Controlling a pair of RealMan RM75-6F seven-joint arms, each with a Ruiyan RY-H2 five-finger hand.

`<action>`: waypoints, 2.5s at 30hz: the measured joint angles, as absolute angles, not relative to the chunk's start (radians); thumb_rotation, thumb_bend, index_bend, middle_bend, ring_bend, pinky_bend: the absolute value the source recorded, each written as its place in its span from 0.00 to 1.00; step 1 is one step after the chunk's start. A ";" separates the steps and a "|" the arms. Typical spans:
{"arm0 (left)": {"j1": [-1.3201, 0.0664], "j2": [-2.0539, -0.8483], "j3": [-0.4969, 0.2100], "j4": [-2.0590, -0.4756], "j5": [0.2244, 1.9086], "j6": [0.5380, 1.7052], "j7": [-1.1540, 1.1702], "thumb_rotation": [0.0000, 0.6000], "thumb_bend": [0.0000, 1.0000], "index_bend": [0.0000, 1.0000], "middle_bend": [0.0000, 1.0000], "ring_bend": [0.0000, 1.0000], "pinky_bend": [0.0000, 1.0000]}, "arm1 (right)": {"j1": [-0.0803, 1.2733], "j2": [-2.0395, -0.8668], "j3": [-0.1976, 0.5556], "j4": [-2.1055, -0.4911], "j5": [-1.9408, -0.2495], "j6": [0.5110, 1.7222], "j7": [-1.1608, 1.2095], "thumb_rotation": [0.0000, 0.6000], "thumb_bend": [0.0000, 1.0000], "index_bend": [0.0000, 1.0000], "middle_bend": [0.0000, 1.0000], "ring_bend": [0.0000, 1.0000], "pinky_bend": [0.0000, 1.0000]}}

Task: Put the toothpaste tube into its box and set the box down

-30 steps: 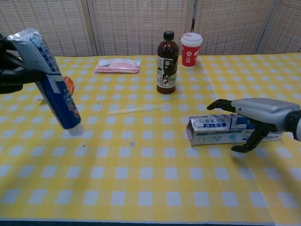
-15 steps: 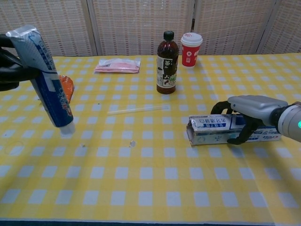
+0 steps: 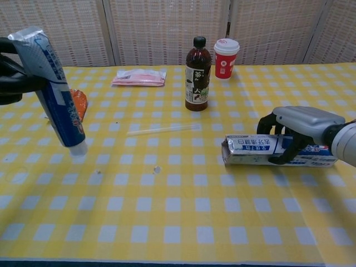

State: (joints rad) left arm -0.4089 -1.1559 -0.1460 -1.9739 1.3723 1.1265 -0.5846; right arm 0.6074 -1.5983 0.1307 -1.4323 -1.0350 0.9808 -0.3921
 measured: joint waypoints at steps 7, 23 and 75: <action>-0.417 -1.097 -0.179 -2.044 1.351 1.119 -0.609 1.00 0.69 0.82 1.00 1.00 1.00 | 0.594 -1.577 0.139 -1.484 -1.074 0.974 -0.269 1.00 0.30 0.49 0.43 0.41 0.40; -0.456 -0.953 -0.304 -2.249 1.222 1.082 -0.670 1.00 0.69 0.82 1.00 1.00 1.00 | 0.558 -1.587 0.204 -1.591 -1.252 1.024 0.168 1.00 0.30 0.49 0.42 0.42 0.42; -0.580 -1.012 -0.424 -2.356 1.021 1.090 -0.536 1.00 0.69 0.82 1.00 1.00 1.00 | 0.678 -1.883 0.330 -1.588 -1.318 1.009 0.529 1.00 0.30 0.49 0.42 0.42 0.42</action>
